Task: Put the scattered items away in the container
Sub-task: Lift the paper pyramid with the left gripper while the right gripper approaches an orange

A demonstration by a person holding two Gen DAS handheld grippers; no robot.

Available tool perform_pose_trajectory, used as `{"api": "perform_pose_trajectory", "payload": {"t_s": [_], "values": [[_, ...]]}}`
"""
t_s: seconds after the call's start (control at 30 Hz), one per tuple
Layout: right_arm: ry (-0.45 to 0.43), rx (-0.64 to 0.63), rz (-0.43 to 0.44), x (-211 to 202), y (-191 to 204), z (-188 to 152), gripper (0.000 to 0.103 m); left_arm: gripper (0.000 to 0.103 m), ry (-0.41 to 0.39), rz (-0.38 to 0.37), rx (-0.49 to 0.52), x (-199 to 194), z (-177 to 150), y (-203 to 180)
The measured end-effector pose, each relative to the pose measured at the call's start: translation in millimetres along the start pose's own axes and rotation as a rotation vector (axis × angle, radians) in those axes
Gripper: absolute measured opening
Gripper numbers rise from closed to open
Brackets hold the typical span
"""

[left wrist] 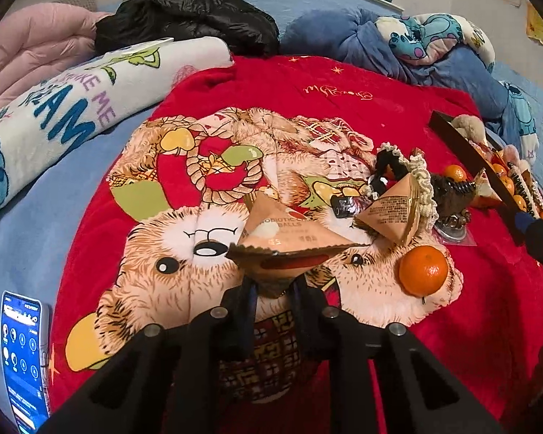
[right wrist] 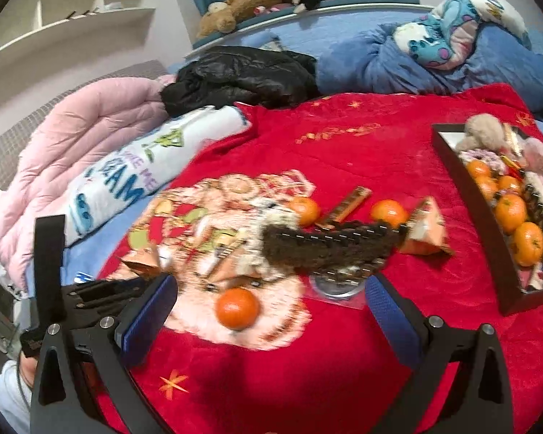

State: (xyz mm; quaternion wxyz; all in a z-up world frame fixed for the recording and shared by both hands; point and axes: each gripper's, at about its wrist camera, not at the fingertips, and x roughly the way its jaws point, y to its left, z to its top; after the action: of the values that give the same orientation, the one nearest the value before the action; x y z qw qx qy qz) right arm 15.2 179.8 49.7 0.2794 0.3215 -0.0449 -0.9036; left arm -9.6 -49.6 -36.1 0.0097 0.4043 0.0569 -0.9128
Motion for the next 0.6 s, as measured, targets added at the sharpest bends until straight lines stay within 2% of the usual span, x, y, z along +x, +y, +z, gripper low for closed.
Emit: {"api": "perform_pose_trajectory", "payload": {"t_s": [0.27, 0.6], "values": [[0.009, -0.104, -0.008, 11.2, 28.4, -8.0, 0.103, 0.018, -0.066, 0.005, 0.003, -22.5, -9.3, 6.9], [0.060, -0.067, 0.030, 27.1, 21.6, -13.8, 0.103, 0.018, -0.100, -0.002, 0.010, -36.3, -14.9, 11.0]]}}
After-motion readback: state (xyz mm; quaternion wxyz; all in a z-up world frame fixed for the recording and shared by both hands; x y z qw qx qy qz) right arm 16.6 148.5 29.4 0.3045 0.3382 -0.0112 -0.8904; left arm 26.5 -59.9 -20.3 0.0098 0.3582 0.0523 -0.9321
